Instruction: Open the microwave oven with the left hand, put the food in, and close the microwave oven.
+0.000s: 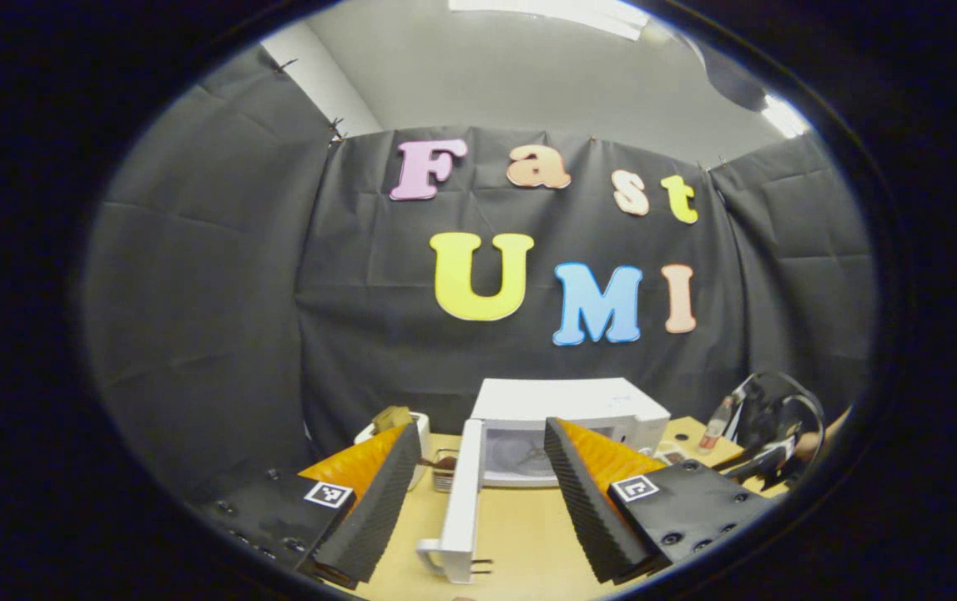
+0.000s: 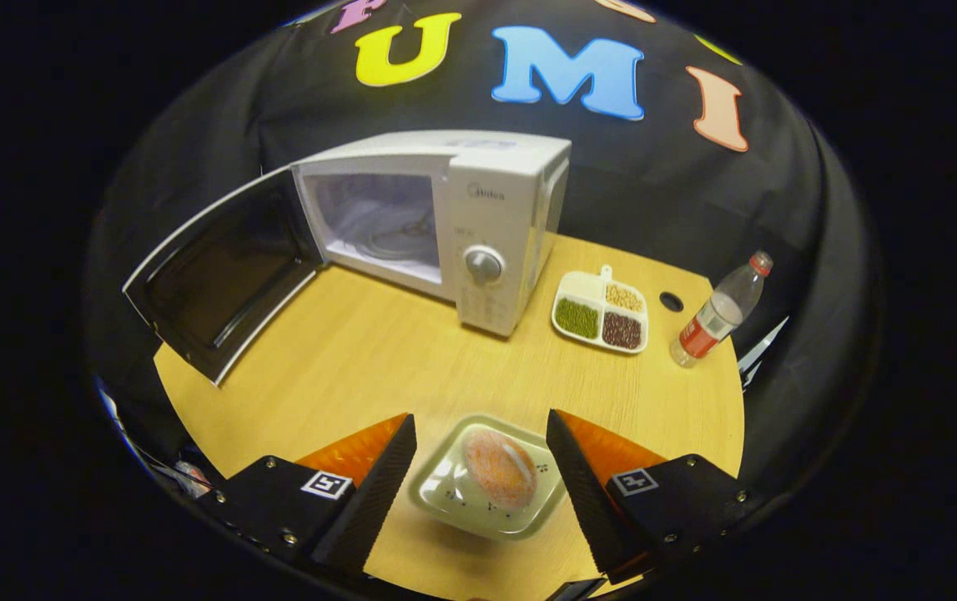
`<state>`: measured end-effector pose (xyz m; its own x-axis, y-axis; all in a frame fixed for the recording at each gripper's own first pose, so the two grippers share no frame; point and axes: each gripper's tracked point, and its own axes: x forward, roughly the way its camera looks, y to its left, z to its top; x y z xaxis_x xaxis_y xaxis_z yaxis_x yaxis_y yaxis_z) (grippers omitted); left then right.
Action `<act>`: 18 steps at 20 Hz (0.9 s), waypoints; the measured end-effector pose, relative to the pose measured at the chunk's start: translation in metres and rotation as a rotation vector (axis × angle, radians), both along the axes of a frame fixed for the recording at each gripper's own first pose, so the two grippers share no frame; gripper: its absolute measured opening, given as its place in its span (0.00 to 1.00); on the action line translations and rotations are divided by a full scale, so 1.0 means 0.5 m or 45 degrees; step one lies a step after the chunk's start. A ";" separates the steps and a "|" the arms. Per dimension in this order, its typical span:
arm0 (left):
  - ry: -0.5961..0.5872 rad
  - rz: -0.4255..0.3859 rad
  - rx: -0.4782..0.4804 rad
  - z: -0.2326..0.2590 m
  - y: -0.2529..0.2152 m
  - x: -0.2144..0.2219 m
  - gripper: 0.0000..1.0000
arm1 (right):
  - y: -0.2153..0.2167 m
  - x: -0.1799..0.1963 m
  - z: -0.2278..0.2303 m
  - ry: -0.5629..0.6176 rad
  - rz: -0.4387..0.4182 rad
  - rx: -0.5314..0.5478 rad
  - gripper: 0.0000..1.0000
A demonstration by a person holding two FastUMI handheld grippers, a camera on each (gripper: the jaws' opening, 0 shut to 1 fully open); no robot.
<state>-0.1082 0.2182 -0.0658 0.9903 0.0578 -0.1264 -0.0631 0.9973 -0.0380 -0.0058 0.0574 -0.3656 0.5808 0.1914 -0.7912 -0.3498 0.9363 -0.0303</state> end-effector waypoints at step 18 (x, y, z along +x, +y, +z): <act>0.018 0.107 0.038 0.072 -0.215 0.050 0.95 | -0.059 -0.044 -0.168 0.232 0.251 -0.037 0.65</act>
